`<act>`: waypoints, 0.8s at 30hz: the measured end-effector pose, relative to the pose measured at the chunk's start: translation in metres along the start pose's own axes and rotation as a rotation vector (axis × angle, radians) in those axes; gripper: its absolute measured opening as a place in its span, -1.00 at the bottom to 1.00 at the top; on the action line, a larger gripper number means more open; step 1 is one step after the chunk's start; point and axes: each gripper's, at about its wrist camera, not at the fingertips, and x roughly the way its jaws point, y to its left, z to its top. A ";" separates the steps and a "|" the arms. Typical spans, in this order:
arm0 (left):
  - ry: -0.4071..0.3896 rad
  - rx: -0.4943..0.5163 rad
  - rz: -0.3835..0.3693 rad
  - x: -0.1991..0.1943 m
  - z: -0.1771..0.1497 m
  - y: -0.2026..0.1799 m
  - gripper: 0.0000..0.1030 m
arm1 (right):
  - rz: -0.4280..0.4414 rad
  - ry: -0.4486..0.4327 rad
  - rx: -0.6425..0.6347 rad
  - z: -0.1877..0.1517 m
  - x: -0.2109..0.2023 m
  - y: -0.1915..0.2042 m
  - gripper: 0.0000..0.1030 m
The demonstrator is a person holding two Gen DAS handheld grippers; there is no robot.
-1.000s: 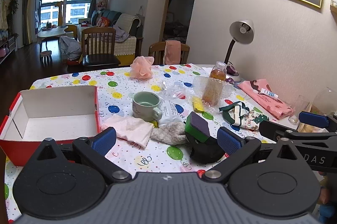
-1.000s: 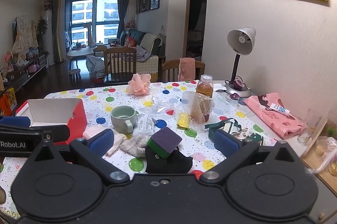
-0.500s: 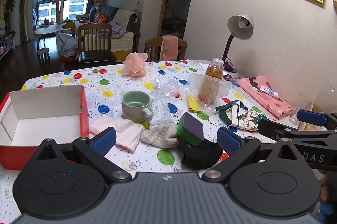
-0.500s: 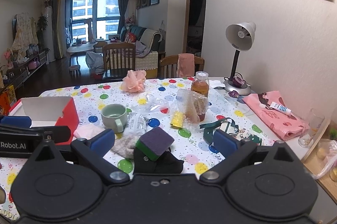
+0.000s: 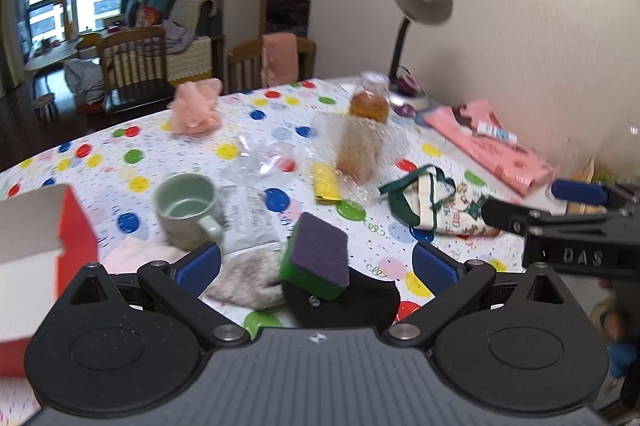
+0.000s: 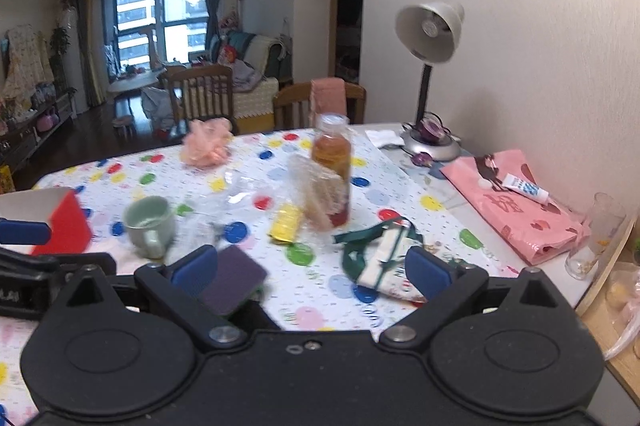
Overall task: Organize soft objects
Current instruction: 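Grasp the purple sponge with the left gripper while the right gripper approaches the tote bag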
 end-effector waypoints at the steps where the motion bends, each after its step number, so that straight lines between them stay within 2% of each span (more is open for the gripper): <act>1: 0.007 0.013 -0.007 0.008 0.002 -0.005 0.99 | -0.009 0.008 0.001 0.000 0.008 -0.007 0.93; 13: 0.120 0.085 0.002 0.104 0.018 -0.034 0.99 | -0.079 0.127 -0.050 -0.003 0.107 -0.089 0.92; 24: 0.240 0.171 0.049 0.170 0.016 -0.040 0.99 | 0.021 0.261 -0.108 -0.003 0.188 -0.148 0.91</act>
